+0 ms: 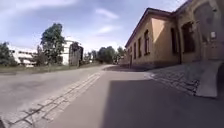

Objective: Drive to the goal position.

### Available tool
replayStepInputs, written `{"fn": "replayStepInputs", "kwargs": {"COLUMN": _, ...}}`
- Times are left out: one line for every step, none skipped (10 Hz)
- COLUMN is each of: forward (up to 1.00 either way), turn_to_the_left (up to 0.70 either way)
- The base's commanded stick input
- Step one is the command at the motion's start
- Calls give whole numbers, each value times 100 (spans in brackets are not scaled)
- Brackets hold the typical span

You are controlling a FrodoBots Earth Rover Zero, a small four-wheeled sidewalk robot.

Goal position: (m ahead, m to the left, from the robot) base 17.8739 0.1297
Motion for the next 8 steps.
{"fn": "replayStepInputs", "kwargs": {"forward": 70, "turn_to_the_left": 0}}
{"fn": "replayStepInputs", "kwargs": {"forward": 70, "turn_to_the_left": 0}}
{"fn": "replayStepInputs", "kwargs": {"forward": 70, "turn_to_the_left": 0}}
{"fn": "replayStepInputs", "kwargs": {"forward": 70, "turn_to_the_left": 0}}
{"fn": "replayStepInputs", "kwargs": {"forward": 70, "turn_to_the_left": 0}}
{"fn": "replayStepInputs", "kwargs": {"forward": 70, "turn_to_the_left": 0}}
{"fn": "replayStepInputs", "kwargs": {"forward": 70, "turn_to_the_left": 0}}
{"fn": "replayStepInputs", "kwargs": {"forward": 70, "turn_to_the_left": 0}}
